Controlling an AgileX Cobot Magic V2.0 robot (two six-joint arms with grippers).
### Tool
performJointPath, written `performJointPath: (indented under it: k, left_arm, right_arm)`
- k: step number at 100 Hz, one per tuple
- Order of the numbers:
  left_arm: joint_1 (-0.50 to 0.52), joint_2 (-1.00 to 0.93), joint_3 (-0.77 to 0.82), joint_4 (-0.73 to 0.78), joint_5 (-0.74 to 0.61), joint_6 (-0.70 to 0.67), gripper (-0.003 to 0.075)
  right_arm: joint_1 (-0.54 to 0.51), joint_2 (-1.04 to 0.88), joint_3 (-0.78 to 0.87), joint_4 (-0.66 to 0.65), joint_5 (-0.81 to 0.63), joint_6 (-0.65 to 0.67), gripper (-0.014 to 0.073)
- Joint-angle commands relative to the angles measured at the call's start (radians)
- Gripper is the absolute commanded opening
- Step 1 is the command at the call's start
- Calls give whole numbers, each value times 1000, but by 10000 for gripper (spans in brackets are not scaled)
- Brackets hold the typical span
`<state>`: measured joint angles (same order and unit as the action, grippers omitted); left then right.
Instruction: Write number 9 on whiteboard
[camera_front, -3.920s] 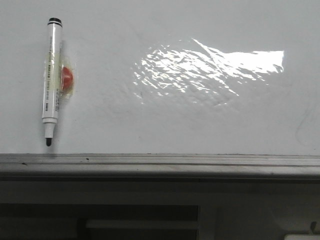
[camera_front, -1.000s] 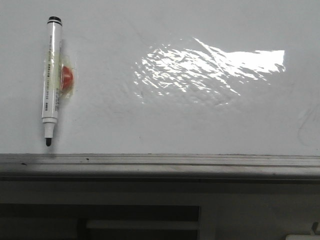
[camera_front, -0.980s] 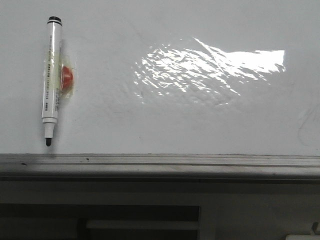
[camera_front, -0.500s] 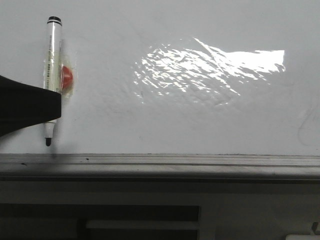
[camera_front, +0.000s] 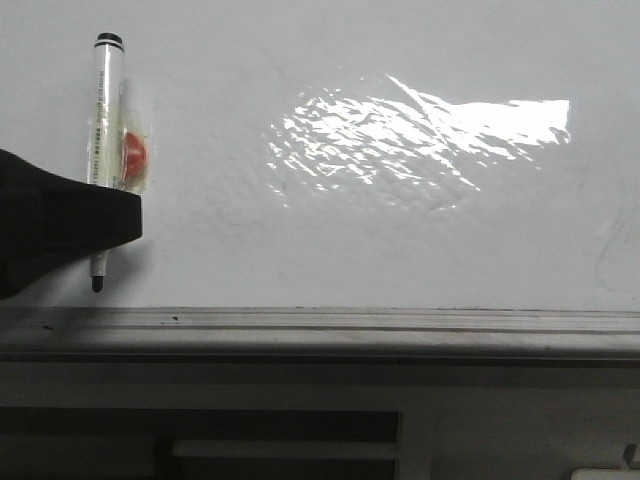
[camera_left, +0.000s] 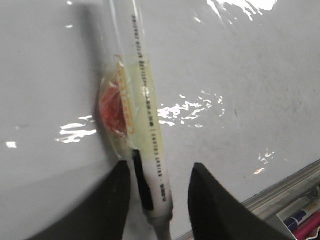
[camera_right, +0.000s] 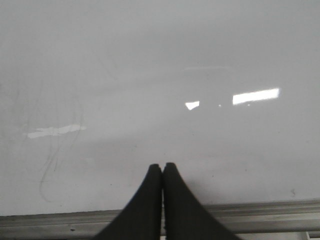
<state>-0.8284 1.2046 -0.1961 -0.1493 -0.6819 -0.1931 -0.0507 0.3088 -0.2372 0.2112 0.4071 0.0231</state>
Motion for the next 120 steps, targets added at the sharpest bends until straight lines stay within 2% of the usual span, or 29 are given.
performJointPath:
  k: [1,12,25,37,50,64,71,84,91,120]
  left_arm:
    - [-7,18,-28,-5,-100,-11,157]
    - [-7,35,-28,-5,-135,-11,68]
    - [-7,36,-28,-5,-144,-11,-21]
    - [-7,32,-28,28,-148,-11,-20]
    - [-7,32,-28,159,-164,-11,-20]
    - [-7,32,-28,300,-178,-11,-20]
    - [-7,32,-28,401,-209,-11,-20]
    - [-7,32,-28,538,-245,-11,-20]
    - [-7,32,-28,585,-255,-11,-20]
    - [-7,32,-28,657,-273,-5,-20]
  right_arm:
    - [4,18,-26,3,-71,-4,-61]
    - [31,18,-26,3,-42,-4,-61]
    - [145,22,-31,3,-33,-7,-61]
    - [268,44,-58,-3,21,-29,-61]
    - [386,96,-139,-3,110,-107,-61]
    - [487,171,-237,-3,112,-162,-54]
    - [535,206,-288,-1,112,-166,1]
    - [608,270,-367,19,100,-225,230]
    - [642,305,-402,35,99,-242,310]
    - [776,475,-488,59,66,-242,314]
